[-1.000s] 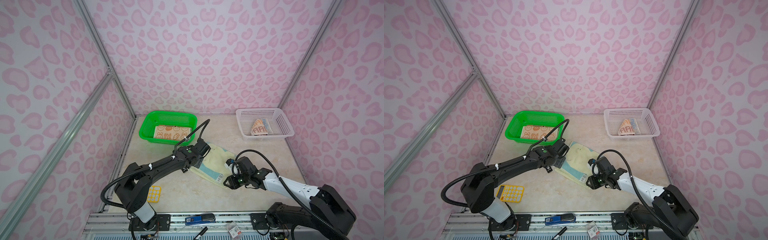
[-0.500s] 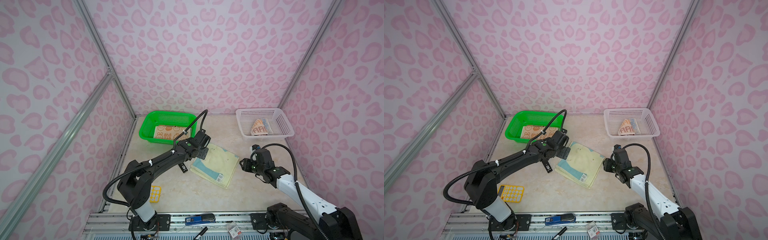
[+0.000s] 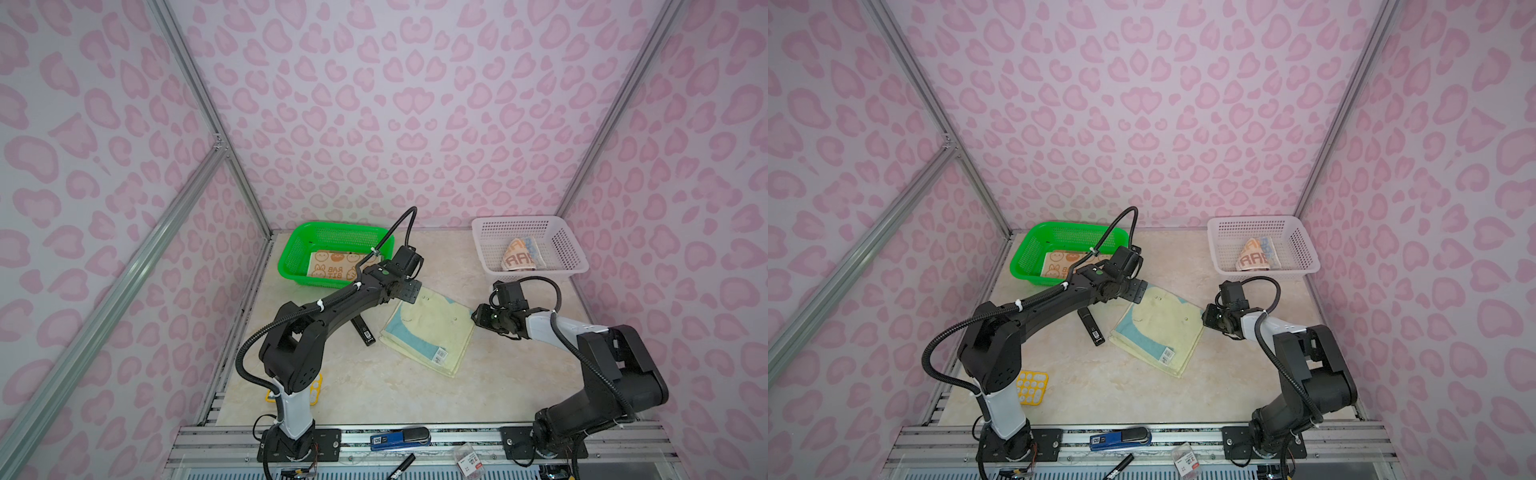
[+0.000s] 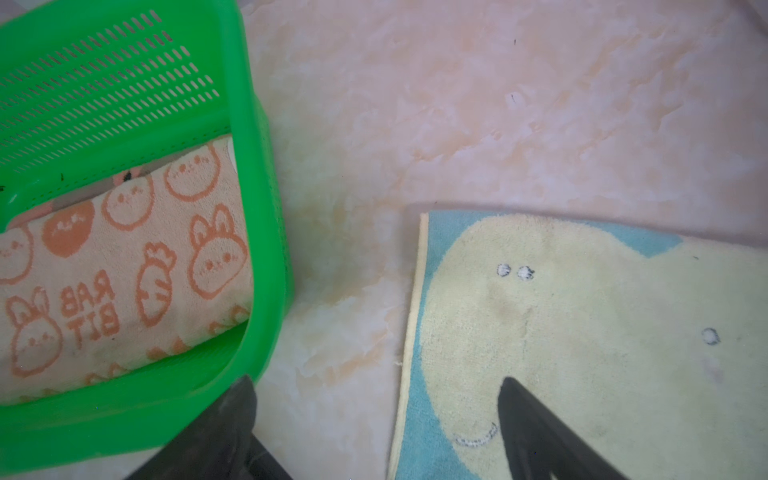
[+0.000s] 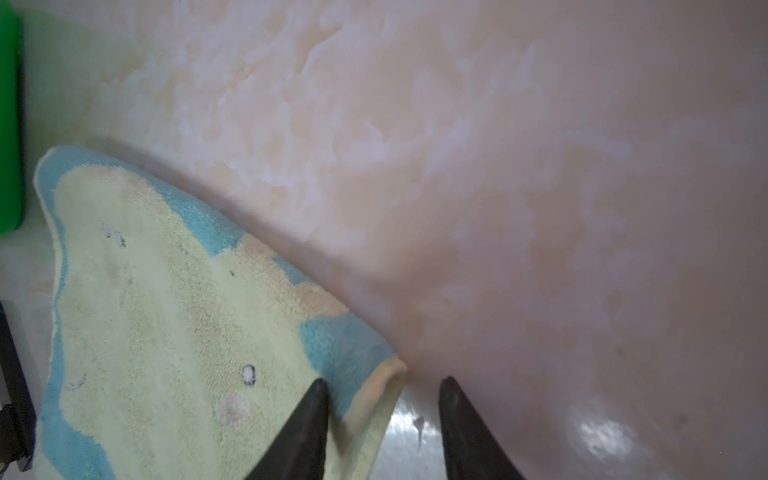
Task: Fold and stack the towels
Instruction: 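Open both grippers, releasing the folded towel, and move to its far edge, then grasp the folded towel's far edge with both grippers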
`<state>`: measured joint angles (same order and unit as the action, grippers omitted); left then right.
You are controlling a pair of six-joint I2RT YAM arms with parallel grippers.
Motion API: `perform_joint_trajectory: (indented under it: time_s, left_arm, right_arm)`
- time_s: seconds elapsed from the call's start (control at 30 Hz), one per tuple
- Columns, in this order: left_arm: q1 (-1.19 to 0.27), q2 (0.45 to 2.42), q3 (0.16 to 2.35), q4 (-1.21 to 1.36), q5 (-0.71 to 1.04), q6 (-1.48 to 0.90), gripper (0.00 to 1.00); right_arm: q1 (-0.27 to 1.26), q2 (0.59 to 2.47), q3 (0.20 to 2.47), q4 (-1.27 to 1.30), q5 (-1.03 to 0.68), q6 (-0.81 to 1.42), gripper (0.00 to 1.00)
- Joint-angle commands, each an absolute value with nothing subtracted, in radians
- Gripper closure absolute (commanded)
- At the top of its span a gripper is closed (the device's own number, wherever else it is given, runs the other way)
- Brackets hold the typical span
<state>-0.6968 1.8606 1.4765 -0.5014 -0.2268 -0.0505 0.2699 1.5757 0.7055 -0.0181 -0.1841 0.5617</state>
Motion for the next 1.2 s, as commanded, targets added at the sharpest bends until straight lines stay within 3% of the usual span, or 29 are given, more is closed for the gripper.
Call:
perform_joint_trajectory:
  time_s: [0.0,0.13,0.27,0.47,0.6,0.8,1.0,1.17]
  left_arm:
    - [-0.689,1.880,1.504,-0.490,-0.220,-0.032,0.08]
    - [-0.681,1.905,1.527,-0.485,-0.207,-0.023,0.08]
    - [-0.673,1.944,1.569,-0.495,-0.189,-0.020,0.08]
    - [-0.666,2.024,1.656,-0.526,-0.142,0.009,0.08]
    - [-0.665,2.113,1.737,-0.546,-0.139,0.015,0.11]
    - [-0.666,2.210,1.813,-0.518,-0.080,-0.051,0.23]
    - [-0.667,2.303,1.876,-0.503,-0.103,-0.094,0.45]
    - [-0.667,2.381,1.934,-0.509,-0.107,-0.112,0.48]
  right_arm:
    - [0.270,1.616,0.716,0.021,-0.224,0.581,0.56]
    - [0.268,1.636,0.711,0.018,-0.194,0.572,0.61]
    - [0.263,1.659,0.740,-0.012,-0.181,0.549,0.81]
    - [0.250,1.686,0.825,-0.113,-0.156,0.476,0.99]
    - [0.242,1.718,0.904,-0.185,-0.144,0.410,1.00]
    - [0.239,1.770,0.981,-0.244,-0.128,0.335,1.00]
    - [0.241,1.776,0.979,-0.218,-0.138,0.317,1.00]
    - [0.243,1.768,0.962,-0.198,-0.142,0.311,1.00]
